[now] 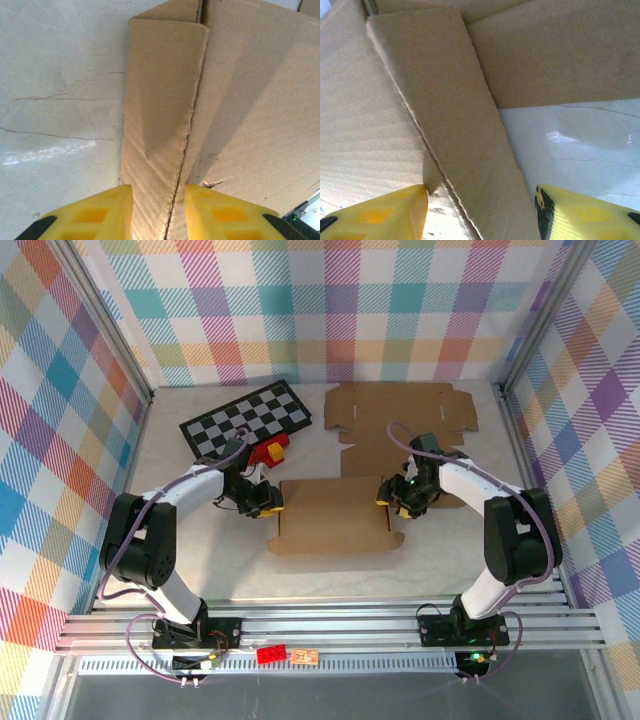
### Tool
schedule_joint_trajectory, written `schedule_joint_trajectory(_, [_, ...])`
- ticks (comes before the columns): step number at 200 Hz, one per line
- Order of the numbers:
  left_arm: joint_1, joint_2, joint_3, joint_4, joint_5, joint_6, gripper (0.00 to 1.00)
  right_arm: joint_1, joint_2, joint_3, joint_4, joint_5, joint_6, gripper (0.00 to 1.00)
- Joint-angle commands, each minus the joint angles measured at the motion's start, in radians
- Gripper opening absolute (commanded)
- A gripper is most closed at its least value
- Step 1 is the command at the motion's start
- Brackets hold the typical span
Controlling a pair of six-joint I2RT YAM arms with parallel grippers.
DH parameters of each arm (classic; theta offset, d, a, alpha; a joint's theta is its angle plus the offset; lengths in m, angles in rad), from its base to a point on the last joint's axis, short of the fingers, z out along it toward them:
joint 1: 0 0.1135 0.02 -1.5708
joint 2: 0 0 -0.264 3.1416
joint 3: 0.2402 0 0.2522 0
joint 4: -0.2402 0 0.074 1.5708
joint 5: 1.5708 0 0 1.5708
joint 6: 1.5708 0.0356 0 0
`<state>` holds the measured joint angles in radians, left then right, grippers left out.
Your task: Fold the paper box
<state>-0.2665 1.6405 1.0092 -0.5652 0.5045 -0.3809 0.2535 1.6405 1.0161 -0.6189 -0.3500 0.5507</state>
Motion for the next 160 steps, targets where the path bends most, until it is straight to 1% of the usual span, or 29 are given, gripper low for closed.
schedule_joint_trajectory(1, [0.001, -0.015, -0.007, -0.010, 0.014, -0.009, 0.37, -0.012, -0.018, -0.009, 0.009, -0.031, -0.059, 0.62])
schedule_joint_trajectory(17, [0.000, -0.016, -0.018, 0.022, 0.058, -0.027, 0.41, -0.017, -0.014, -0.010, 0.010, -0.028, -0.091, 0.64])
schedule_joint_trajectory(39, [-0.006, -0.022, -0.032, 0.040, 0.074, -0.045, 0.41, -0.022, -0.018, -0.029, 0.040, -0.064, -0.113, 0.67])
schedule_joint_trajectory(63, [-0.008, -0.022, -0.058, 0.069, 0.093, -0.059, 0.41, -0.026, -0.019, -0.049, 0.078, -0.107, -0.110, 0.68])
schedule_joint_trajectory(93, [-0.008, -0.016, -0.076, 0.095, 0.103, -0.070, 0.36, -0.037, -0.017, -0.065, 0.111, -0.152, -0.101, 0.68])
schedule_joint_trajectory(118, [-0.010, -0.012, -0.083, 0.114, 0.099, -0.077, 0.32, -0.055, -0.021, -0.068, 0.122, -0.175, -0.114, 0.72])
schedule_joint_trajectory(132, [-0.011, -0.006, -0.086, 0.121, 0.101, -0.081, 0.25, -0.071, -0.020, -0.078, 0.143, -0.220, -0.121, 0.78])
schedule_joint_trajectory(144, [-0.014, 0.002, -0.087, 0.125, 0.102, -0.079, 0.21, -0.084, -0.003, -0.074, 0.160, -0.275, -0.125, 0.80])
schedule_joint_trajectory(160, [-0.015, 0.008, -0.091, 0.125, 0.088, -0.076, 0.17, -0.090, 0.017, -0.059, 0.141, -0.269, -0.137, 0.81])
